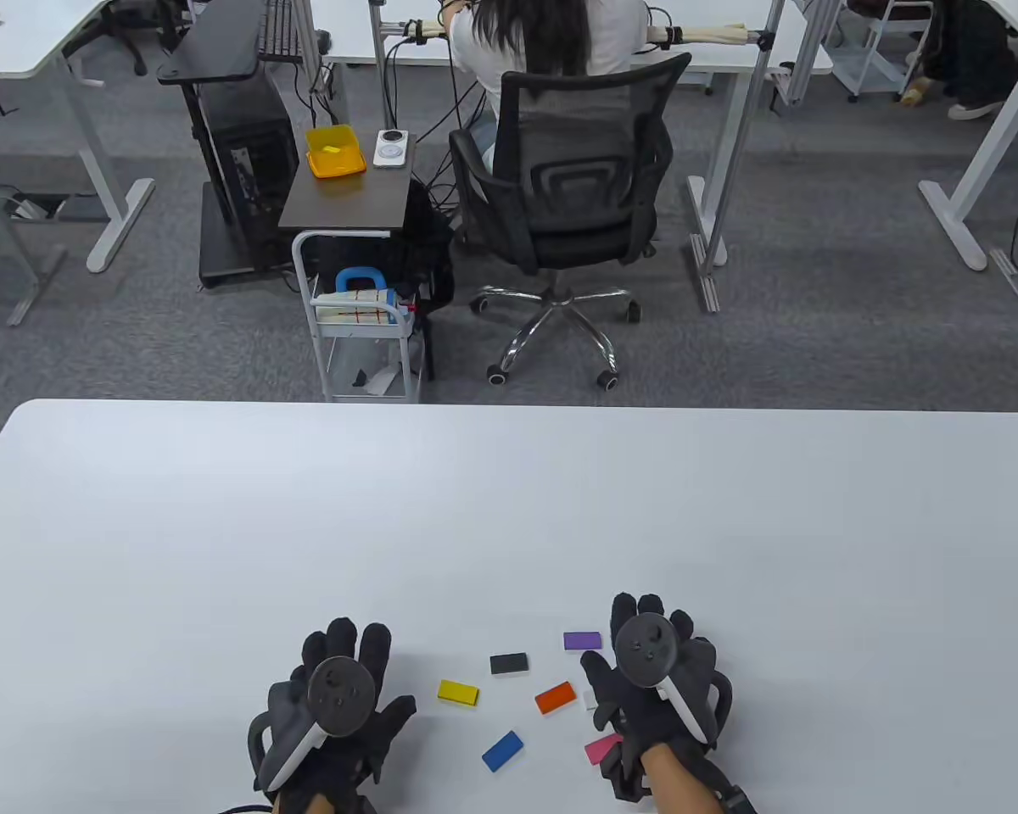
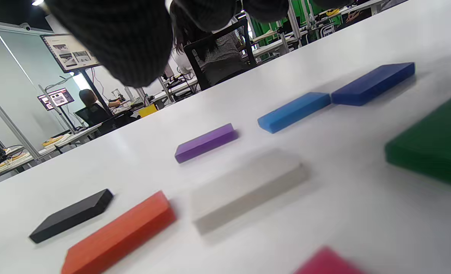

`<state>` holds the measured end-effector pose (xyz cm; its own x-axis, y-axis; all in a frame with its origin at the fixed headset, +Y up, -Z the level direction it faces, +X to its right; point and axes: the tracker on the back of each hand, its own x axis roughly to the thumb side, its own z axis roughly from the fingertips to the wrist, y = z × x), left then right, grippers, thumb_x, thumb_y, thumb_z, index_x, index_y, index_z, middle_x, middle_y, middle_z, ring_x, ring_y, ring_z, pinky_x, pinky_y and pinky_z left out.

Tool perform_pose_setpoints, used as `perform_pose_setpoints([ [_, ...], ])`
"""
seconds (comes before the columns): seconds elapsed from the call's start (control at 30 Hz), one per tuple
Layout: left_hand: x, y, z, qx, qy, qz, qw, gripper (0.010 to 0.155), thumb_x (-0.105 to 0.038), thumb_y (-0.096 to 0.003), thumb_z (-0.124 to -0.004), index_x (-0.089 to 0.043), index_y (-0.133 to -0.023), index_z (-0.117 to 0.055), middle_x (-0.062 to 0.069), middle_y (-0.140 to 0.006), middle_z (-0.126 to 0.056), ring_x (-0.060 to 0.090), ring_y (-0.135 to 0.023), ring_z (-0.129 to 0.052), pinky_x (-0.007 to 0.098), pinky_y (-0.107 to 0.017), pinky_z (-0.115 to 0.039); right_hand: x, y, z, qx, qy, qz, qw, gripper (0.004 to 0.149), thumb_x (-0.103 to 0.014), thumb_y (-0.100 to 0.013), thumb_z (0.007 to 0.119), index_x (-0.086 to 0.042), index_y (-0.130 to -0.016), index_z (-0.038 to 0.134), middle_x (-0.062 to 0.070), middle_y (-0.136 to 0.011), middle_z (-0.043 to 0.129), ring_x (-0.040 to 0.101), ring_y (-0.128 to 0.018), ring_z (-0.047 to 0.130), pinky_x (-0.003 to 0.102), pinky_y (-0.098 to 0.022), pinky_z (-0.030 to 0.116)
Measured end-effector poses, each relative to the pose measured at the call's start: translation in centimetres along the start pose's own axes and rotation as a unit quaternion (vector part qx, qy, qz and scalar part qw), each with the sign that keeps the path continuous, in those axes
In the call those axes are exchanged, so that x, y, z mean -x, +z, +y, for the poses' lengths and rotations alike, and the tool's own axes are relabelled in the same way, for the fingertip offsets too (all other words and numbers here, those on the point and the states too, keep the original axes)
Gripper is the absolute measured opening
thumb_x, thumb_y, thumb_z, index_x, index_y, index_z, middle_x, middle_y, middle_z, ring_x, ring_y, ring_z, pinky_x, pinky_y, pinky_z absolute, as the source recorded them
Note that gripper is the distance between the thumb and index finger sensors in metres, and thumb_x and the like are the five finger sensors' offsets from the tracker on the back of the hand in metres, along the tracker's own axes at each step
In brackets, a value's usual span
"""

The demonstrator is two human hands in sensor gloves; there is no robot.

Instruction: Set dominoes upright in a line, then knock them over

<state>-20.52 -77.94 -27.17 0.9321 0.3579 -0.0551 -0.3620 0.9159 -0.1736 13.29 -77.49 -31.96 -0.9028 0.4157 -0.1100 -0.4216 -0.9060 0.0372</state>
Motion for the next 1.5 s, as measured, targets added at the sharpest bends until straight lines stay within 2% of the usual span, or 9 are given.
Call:
perform_pose_setpoints([
  [0.17, -0.3, 0.1, -0.3, 0.009, -0.004, -0.004, 1.0, 0.084, -0.06, -0.0407, -0.072, -0.038, -0.105, -0.023, 0.009, -0.12, -0.014, 0.047, -0.108, -0.02, 0.062, -0.081, -0.037, -0.4, 0.1, 0.1, -0.003, 0.009, -0.008, 1.0, 0.079, -0.049, -0.043, 0.079, -0.016, -0.108, 0.047, 0.02, -0.111, 0.04, 0.06, -0.097, 0.039, 0.075, -0.067, 0.034],
  [0.43, -0.1, 0.4, 0.9, -0.025, 0.005, -0.014, 1.0, 0.083, -0.06, -0.0405, -0.072, -0.038, -0.105, -0.024, 0.009, -0.12, -0.014, 0.046, -0.109, -0.02, 0.062, -0.081, -0.037, -2.0, 0.6, -0.4, 0.014, -0.013, -0.045, 0.999, 0.081, -0.049, -0.043, 0.079, -0.017, -0.108, 0.042, 0.02, -0.111, 0.039, 0.06, -0.098, 0.04, 0.075, -0.067, 0.034],
  [0.57, 0.1, 0.1, 0.7, -0.011, 0.008, -0.007, 1.0, 0.083, -0.06, -0.0404, -0.072, -0.038, -0.105, -0.024, 0.009, -0.12, -0.013, 0.046, -0.109, -0.019, 0.062, -0.082, -0.037, -3.4, 0.8, -0.3, 0.02, -0.008, -0.076, 0.997, 0.081, -0.049, -0.042, 0.08, -0.018, -0.108, 0.043, 0.019, -0.111, 0.04, 0.059, -0.098, 0.042, 0.075, -0.067, 0.034],
  [0.77, -0.4, 0.2, 0.9, -0.017, 0.005, -0.016, 1.0, 0.083, -0.06, -0.0404, -0.072, -0.038, -0.105, -0.024, 0.009, -0.121, -0.014, 0.046, -0.109, -0.02, 0.063, -0.081, -0.037, -5.5, 1.7, -0.4, 0.065, 0.012, -0.084, 0.994, 0.079, -0.047, -0.041, 0.084, -0.014, -0.106, 0.053, 0.021, -0.107, 0.057, 0.056, -0.092, 0.065, 0.073, -0.067, 0.046],
  [0.97, -0.6, 0.3, 0.9, -0.014, 0.006, -0.024, 1.0, 0.083, -0.06, -0.0404, -0.072, -0.038, -0.105, -0.024, 0.009, -0.121, -0.014, 0.046, -0.109, -0.02, 0.063, -0.082, -0.037, -8.9, 2.2, -0.6, 0.059, 0.022, -0.117, 0.991, 0.079, -0.046, -0.041, 0.086, -0.013, -0.106, 0.054, 0.021, -0.105, 0.062, 0.052, -0.088, 0.076, 0.071, -0.066, 0.051],
  [1.2, -0.8, 0.1, 0.8, 0.002, 0.004, -0.031, 1.0, 0.083, -0.06, -0.0404, -0.072, -0.038, -0.105, -0.024, 0.008, -0.121, -0.015, 0.046, -0.109, -0.02, 0.063, -0.082, -0.037, -12.8, 1.2, -0.1, 0.016, 0.021, -0.094, 0.995, 0.077, -0.045, -0.041, 0.087, -0.012, -0.105, 0.058, 0.021, -0.103, 0.068, 0.051, -0.086, 0.079, 0.07, -0.066, 0.053],
  [1.33, -1.0, 0.2, 0.5, 0.009, 0.005, -0.037, 0.999, 0.083, -0.06, -0.0404, -0.072, -0.039, -0.105, -0.025, 0.008, -0.121, -0.015, 0.046, -0.109, -0.02, 0.063, -0.082, -0.037, -13.6, 1.1, 1.6, 0.033, -0.036, -0.103, 0.993, 0.074, -0.041, -0.041, 0.089, -0.012, -0.103, 0.061, 0.02, -0.1, 0.072, 0.047, -0.083, 0.085, 0.07, -0.067, 0.054],
  [1.4, -1.0, 0.0, 0.3, 0.017, 0.004, -0.035, 0.999, 0.083, -0.06, -0.0403, -0.072, -0.038, -0.105, -0.024, 0.008, -0.121, -0.015, 0.046, -0.109, -0.02, 0.063, -0.082, -0.037, -13.4, 0.8, 3.1, 0.027, 0.011, -0.098, 0.995, 0.076, -0.041, -0.041, 0.089, -0.013, -0.105, 0.056, 0.018, -0.099, 0.074, 0.041, -0.076, 0.092, 0.068, -0.067, 0.057],
  [1.5, -0.9, -0.2, 0.2, 0.023, 0.007, -0.029, 0.999, 0.083, -0.06, -0.0403, -0.072, -0.039, -0.105, -0.025, 0.008, -0.121, -0.016, 0.046, -0.109, -0.021, 0.062, -0.082, -0.038, -13.0, 0.5, 3.9, 0.012, 0.048, -0.11, 0.993, 0.075, -0.038, -0.042, 0.089, -0.018, -0.105, 0.055, 0.012, -0.101, 0.073, 0.04, -0.084, 0.088, 0.069, -0.07, 0.053],
])
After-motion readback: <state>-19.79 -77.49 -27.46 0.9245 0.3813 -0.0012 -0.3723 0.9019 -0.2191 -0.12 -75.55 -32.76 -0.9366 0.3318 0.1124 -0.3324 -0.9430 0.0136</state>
